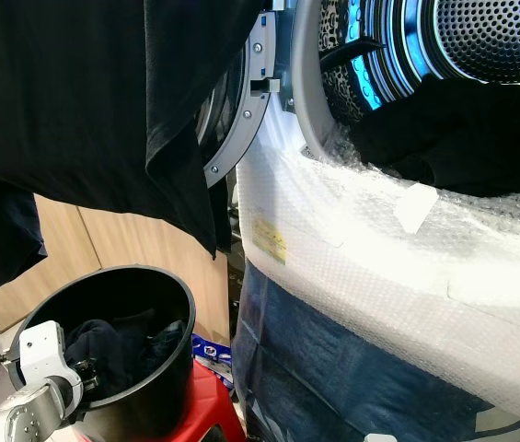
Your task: Clothes washing
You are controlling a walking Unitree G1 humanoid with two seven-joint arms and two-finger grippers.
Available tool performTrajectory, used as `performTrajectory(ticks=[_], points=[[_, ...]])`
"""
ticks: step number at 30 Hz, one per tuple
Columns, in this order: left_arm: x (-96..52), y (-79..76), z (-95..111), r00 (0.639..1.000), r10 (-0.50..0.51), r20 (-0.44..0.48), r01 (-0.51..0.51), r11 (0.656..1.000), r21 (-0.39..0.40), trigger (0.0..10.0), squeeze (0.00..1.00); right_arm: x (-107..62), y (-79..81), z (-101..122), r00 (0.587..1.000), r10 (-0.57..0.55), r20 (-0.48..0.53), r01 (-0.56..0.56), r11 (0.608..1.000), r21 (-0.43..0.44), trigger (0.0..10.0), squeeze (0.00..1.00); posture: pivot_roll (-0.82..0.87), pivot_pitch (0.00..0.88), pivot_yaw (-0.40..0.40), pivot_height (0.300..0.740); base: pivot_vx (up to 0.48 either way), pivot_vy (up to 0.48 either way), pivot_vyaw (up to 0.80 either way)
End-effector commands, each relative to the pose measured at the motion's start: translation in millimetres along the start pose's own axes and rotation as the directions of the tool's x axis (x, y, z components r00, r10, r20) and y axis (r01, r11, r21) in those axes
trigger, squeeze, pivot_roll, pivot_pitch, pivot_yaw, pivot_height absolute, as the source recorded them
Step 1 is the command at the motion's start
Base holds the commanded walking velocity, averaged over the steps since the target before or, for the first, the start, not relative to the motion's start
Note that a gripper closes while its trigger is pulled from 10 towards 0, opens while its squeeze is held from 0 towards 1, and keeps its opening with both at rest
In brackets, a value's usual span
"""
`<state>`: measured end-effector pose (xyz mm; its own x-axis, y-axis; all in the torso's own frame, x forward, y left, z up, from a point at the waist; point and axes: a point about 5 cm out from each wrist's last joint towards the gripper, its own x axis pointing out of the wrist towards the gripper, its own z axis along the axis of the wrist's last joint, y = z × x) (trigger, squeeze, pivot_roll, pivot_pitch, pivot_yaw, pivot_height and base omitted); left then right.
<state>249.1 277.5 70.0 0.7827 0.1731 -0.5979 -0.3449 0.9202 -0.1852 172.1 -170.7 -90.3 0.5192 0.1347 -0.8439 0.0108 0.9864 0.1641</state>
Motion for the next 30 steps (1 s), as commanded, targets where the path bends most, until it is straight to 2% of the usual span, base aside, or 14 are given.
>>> performTrajectory(ticks=[1, 3, 11, 20, 23, 24, 25, 28, 30], points=[[0.4, -4.8, 1.0, 1.0, -0.024, 0.01, 0.024, 0.999, 0.021, 0.0, 0.0, 0.5, 0.5, 2.4, 1.0, 0.003, -0.003, -0.003, 1.0, -0.006, 10.0, 0.0, 0.13, 0.0, 0.036, 0.74, 0.0, 0.0, 0.0], [0.0, -7.4, 0.4, 0.999, -0.043, 0.013, 0.042, 0.998, 0.046, 0.0, 0.0, 0.6, 0.5, 3.4, 1.0, 0.003, 0.002, -0.003, 1.0, -0.004, 10.0, 0.0, 0.13, 0.0, 0.036, 0.74, 0.0, 0.0, 0.0], [-2.9, -8.8, -3.8, 0.998, -0.058, 0.004, 0.058, 0.997, 0.045, 0.0, 0.0, -1.1, -4.6, -3.6, 0.999, -0.035, -0.009, 0.035, 0.999, 0.04, 10.0, 0.0, 0.13, 0.0, 0.034, 0.74, 0.0, 0.0, 0.0], [-7.2, -10.3, -1.0, 0.997, -0.073, 0.025, 0.072, 0.996, 0.043, 0.0, 0.0, -0.5, -3.1, -3.3, 0.999, -0.042, -0.006, 0.042, 0.997, 0.059, 10.0, 0.0, 0.15, 0.0, 0.034, 0.74, 0.0, 0.0, 0.0], [-10.6, -9.5, 5.5, 0.996, -0.075, 0.053, 0.073, 0.996, 0.045, 0.0, 0.0, -0.1, -2.4, -1.3, 0.999, -0.041, 0.0, 0.041, 0.997, 0.062, 10.0, 0.0, 0.15, 0.0, 0.036, 0.74, 0.0, 0.0, 0.0], [-17.9, -12.0, 22.8, 0.986, -0.108, 0.124, 0.102, 0.993, 0.053, 0.0, 0.0, 0.2, -2.5, 1.1, 0.999, -0.044, 0.007, 0.044, 0.997, 0.068, 10.0, 0.0, 0.15, 0.0, 0.036, 0.74, 0.0, 0.0, 0.0], [-21.8, -14.5, 31.9, 0.978, -0.133, 0.16, 0.123, 0.99, 0.067, 0.0, 0.0, 0.4, -2.4, 2.5, 0.999, -0.045, 0.009, 0.044, 0.997, 0.069, 10.0, 0.0, 0.16, 0.0, 0.036, 0.74, 0.0, 0.0, 0.0], [-31.0, -22.2, 50.9, 0.958, -0.192, 0.215, 0.174, 0.98, 0.101, 0.0, 0.0, 1.1, -1.5, 7.1, 0.999, -0.044, 0.019, 0.042, 0.997, 0.071, 10.0, 0.0, 0.16, 0.0, 0.034, 0.74, 0.0, 0.0, 0.0], [-33.7, -25.1, 56.1, 0.951, -0.212, 0.227, 0.19, 0.975, 0.114, 0.0, 0.0, 1.2, -1.5, 8.1, 0.999, -0.044, 0.022, 0.043, 0.996, 0.073, 10.0, 0.0, 0.16, 0.0, 0.034, 0.74, 0.0, 0.0, 0.0]])
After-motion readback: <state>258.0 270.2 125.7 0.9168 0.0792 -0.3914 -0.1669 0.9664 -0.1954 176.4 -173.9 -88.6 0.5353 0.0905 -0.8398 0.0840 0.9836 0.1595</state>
